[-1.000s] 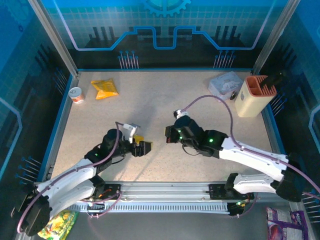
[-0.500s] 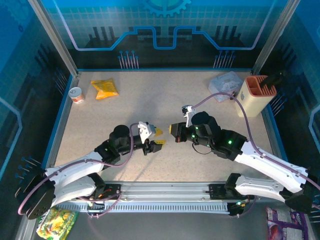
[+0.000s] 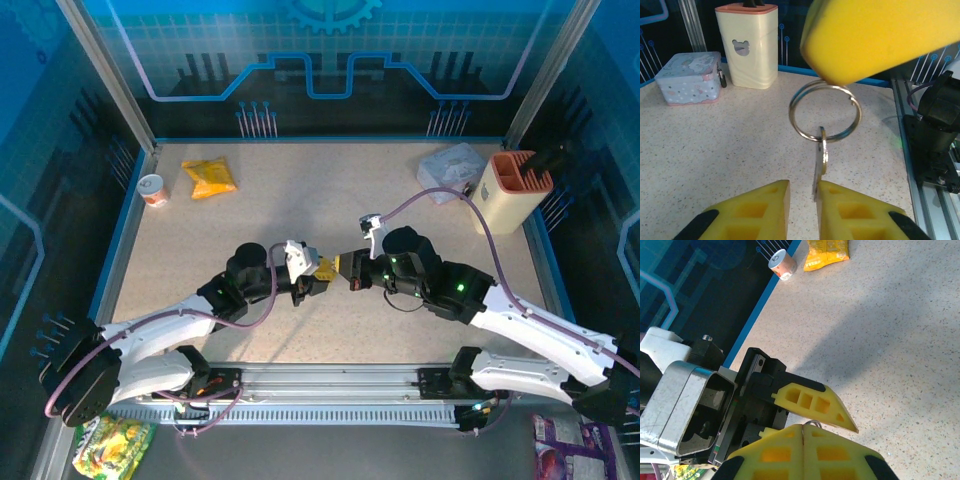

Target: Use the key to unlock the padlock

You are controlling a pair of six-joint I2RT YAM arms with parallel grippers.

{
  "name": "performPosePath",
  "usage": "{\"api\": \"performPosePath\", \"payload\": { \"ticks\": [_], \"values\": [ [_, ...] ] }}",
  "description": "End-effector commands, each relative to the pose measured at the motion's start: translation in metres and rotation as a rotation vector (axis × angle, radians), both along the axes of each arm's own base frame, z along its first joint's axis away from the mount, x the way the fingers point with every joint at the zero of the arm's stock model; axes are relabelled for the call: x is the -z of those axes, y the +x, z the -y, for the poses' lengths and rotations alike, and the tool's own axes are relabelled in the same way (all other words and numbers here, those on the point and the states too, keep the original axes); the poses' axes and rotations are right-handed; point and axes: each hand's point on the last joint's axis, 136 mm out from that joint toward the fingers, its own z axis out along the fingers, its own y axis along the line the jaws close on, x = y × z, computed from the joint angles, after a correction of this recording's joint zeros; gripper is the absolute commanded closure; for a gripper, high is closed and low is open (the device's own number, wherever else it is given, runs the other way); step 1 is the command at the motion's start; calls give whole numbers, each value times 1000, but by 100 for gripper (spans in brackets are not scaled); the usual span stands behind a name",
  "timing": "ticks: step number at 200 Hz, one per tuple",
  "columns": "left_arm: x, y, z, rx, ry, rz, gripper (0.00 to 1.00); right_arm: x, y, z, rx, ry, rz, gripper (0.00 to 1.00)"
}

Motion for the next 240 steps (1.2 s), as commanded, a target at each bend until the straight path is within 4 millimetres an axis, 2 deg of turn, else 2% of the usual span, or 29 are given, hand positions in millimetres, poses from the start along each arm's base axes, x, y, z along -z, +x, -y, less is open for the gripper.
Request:
{"api": "performPosePath", "payload": {
  "ticks": [1, 28, 43, 73, 91, 107, 114, 130, 135, 138, 146, 181, 212, 223, 240],
  "values": [
    [-20, -6, 6, 51, -37, 47, 84, -4, -3, -2, -16, 10, 28, 100],
    [-19, -6, 3, 38, -34, 56, 91, 0, -2, -2, -6, 7, 23, 100],
    [-19, -4, 1, 22, -29, 65, 100, 1, 0, 0, 7, 4, 26, 100],
    [-16, 3, -3, -19, 9, 90, 100, 3, 1, 2, 14, -7, 34, 100],
    [-9, 14, -7, -80, 69, 102, 100, 4, 3, 8, 27, -28, 42, 90],
    [-2, 28, -16, -159, 155, 134, 100, 6, 9, 25, 91, -58, 56, 68],
    [2, 34, -21, -188, 204, 151, 100, 7, 11, 33, 120, -63, 57, 62],
    [15, 38, -26, -185, 347, 203, 100, 12, 16, 48, 170, -49, 36, 55],
    [16, 42, -28, -200, 377, 205, 100, 8, 18, 50, 182, -23, 32, 54],
    [17, 45, -29, -210, 396, 202, 100, 18, 18, 52, 186, -30, 14, 54],
    [18, 50, -31, -225, 438, 202, 100, 25, 19, 53, 200, 1, -13, 51],
    [34, 59, -23, -174, 688, 285, 100, 45, 22, 61, 277, 106, -102, 49],
    [80, 68, -19, -86, 1081, 369, 100, 61, 23, 84, 382, 177, -152, 49],
    [85, 70, -15, -67, 1115, 394, 100, 69, 22, 96, 432, 201, -179, 50],
    [82, 69, -6, -52, 1110, 445, 100, 79, 21, 109, 485, 261, -211, 52]
  ]
}}
